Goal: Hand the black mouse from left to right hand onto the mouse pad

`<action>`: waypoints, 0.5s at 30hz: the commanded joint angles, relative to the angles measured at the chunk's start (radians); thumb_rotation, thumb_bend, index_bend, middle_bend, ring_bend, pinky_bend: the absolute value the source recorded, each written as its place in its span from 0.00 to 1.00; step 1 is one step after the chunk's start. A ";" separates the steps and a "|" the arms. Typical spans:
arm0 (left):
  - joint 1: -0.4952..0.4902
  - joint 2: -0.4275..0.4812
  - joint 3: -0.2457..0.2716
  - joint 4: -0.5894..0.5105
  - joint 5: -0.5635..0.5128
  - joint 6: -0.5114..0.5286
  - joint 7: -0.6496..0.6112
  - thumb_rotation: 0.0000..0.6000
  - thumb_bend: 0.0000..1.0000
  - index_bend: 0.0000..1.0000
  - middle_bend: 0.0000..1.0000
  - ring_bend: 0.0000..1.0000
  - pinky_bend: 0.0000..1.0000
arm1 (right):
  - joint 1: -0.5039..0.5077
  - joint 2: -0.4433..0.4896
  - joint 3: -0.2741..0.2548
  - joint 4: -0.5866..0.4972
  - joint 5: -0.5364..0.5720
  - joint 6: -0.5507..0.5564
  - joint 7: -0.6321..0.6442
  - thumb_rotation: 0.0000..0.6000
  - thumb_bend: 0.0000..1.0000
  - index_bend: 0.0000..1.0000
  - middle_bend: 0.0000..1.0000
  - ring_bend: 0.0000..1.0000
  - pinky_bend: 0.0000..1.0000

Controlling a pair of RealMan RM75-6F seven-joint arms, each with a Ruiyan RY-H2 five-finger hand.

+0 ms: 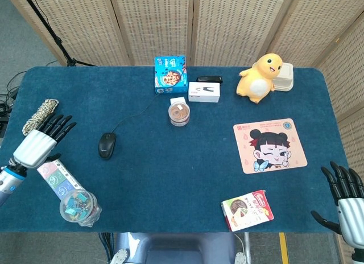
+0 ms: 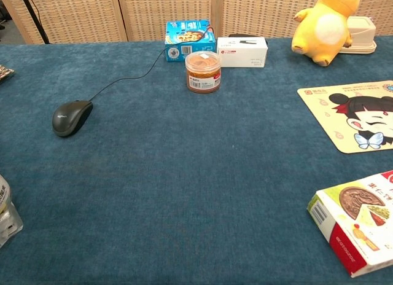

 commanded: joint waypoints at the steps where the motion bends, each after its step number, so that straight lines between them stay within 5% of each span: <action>1: -0.095 -0.117 0.056 0.185 0.057 -0.028 -0.049 1.00 0.08 0.00 0.00 0.00 0.00 | 0.005 -0.010 0.007 -0.002 0.018 -0.014 -0.023 1.00 0.00 0.00 0.00 0.00 0.00; 15: -0.200 -0.287 0.157 0.440 0.065 -0.103 -0.078 1.00 0.08 0.00 0.00 0.00 0.00 | 0.019 -0.017 0.031 -0.007 0.079 -0.041 -0.048 1.00 0.00 0.00 0.00 0.00 0.00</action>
